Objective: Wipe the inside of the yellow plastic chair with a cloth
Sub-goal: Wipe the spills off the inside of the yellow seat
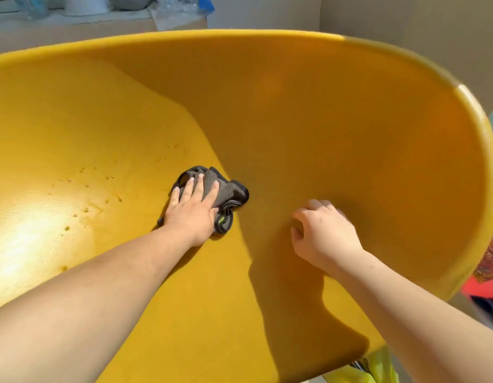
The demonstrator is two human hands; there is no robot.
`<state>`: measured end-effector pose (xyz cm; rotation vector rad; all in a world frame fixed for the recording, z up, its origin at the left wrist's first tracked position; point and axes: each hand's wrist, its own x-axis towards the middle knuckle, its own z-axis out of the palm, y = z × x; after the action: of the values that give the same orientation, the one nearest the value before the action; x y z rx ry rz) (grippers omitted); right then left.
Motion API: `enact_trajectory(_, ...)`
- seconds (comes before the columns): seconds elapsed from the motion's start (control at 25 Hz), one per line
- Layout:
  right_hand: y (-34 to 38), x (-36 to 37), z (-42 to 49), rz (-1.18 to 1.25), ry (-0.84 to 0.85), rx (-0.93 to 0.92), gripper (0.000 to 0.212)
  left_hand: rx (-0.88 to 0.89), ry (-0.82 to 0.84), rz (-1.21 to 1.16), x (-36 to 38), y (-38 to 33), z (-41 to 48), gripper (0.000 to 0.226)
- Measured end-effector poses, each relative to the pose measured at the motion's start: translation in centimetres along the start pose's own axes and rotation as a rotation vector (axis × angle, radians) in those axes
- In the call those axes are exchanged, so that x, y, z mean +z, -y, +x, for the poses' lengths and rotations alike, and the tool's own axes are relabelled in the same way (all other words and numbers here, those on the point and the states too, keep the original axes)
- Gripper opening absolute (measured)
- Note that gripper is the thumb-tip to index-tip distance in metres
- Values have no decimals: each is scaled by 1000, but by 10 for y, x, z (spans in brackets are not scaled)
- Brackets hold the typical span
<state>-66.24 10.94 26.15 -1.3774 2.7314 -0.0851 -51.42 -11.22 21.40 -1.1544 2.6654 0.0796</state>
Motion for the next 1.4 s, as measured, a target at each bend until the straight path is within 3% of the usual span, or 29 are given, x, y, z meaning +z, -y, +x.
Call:
enact_trajectory(0.12,-5,16,6,-140,-35,-80,26,-88,-73,-89,14,-37,-9,63)
enact_trajectory(0.2,-3,22,10,-175,-61,-92,22,63,-52,-88,15,-59,-26,60)
enact_trajectory(0.36,8,12,14,-74,-4,-37,21,467,143,-67,6,-47,-71,56)
enact_trajectory(0.56,21,-10,1,112,235,-22,18,652,343,58,-5,-17,-126,53)
enact_trajectory(0.64,33,-14,-1,189,305,-30,14,617,274,127,-8,-20,-139,55)
enact_trajectory(0.72,43,-11,-2,206,372,-52,15,472,215,97,-1,-30,-152,59)
enact_trajectory(0.88,58,-4,-4,154,469,-60,29,406,282,-31,17,-26,-164,56)
enact_trajectory(1.04,86,-1,3,218,452,-85,25,379,214,22,23,24,-165,58)
enact_trajectory(1.24,169,12,-4,254,498,-293,39,115,260,200,-1,127,-197,81)
enact_trajectory(1.4,230,21,-16,241,502,-431,46,-33,255,393,-26,176,-209,68)
